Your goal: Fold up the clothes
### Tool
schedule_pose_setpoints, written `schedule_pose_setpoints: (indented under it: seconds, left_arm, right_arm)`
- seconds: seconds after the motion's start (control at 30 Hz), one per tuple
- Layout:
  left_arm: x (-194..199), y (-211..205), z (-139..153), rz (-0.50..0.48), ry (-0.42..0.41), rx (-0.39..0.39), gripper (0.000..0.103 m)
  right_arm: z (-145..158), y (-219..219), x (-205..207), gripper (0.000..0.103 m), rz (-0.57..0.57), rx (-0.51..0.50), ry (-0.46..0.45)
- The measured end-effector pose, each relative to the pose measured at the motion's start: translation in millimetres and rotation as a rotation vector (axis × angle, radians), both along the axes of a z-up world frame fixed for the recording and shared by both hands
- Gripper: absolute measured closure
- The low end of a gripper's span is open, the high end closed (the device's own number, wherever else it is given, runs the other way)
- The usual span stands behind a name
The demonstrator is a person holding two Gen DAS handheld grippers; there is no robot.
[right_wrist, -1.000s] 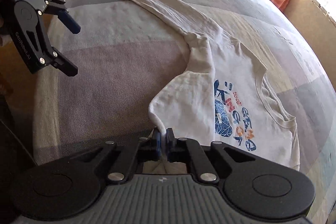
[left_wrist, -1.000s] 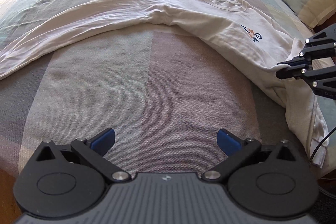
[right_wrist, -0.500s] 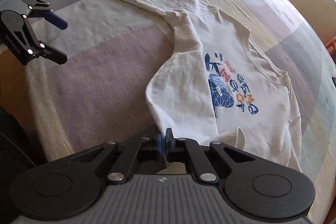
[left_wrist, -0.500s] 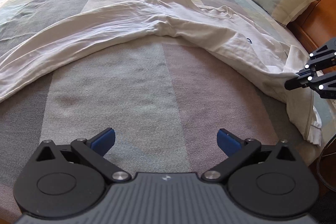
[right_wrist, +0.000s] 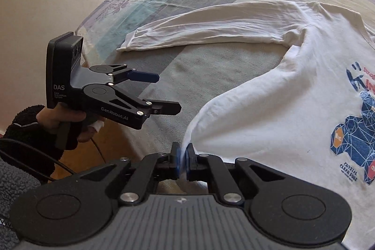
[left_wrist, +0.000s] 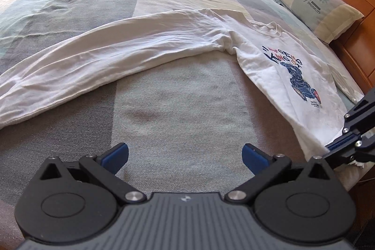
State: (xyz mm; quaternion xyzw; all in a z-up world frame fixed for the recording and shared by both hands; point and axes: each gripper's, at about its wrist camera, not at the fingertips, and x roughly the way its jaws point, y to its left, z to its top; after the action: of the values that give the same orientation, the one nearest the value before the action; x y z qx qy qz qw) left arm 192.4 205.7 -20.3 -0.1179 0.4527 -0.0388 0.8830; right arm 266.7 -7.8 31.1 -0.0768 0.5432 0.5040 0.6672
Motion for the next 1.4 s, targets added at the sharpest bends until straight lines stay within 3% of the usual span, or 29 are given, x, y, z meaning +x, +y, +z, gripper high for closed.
schedule_pose_setpoints:
  seconds: [0.1,0.23,0.33,0.43,0.57,0.67,0.77,1.03,1.13,1.27,1.4]
  left_arm:
    - [3,3,1,-0.006,-0.003,-0.004,0.0]
    - [11,9,5,-0.026,-0.029,-0.092,0.0]
    - [28,8,9,-0.045,-0.049,-0.187,0.001]
    - [54,-1,11,-0.088,-0.074,-0.306,0.001]
    - [98,-17,4,-0.144,-0.098,-0.481,0.001]
    - [136,-22,-16,-0.121,-0.081,-0.649,0.001]
    - [164,-20,-43,-0.015,-0.039,-0.76,0.003]
    - [179,-24,-50,0.102,-0.092,-0.79,0.011]
    - [174,-24,-51,0.143,-0.064,-0.782,0.023]
    - [159,-28,-53,0.16,0.002,-0.745,0.047]
    - [161,-23,-54,0.202,0.052,-0.715,0.057]
  right_arm:
    - [-17,16,-3,0.08,0.002,-0.012,0.067]
    - [-17,5,0,0.079,-0.058,0.012,0.086]
    - [0,-19,5,0.07,-0.145,0.07,0.077]
    - [15,-47,6,0.056,-0.238,0.101,0.029]
    - [16,-89,8,0.056,-0.383,0.123,0.019]
    - [8,-121,4,0.056,-0.491,0.138,0.03]
    - [1,-151,-3,0.055,-0.587,0.154,0.029]
    - [-16,-227,-10,0.054,-0.786,0.222,0.048]
    - [-21,-241,-5,0.054,-0.778,0.21,0.052]
    - [-19,-256,-1,0.054,-0.75,0.189,0.012]
    - [-21,-276,-1,0.05,-0.773,0.203,-0.002]
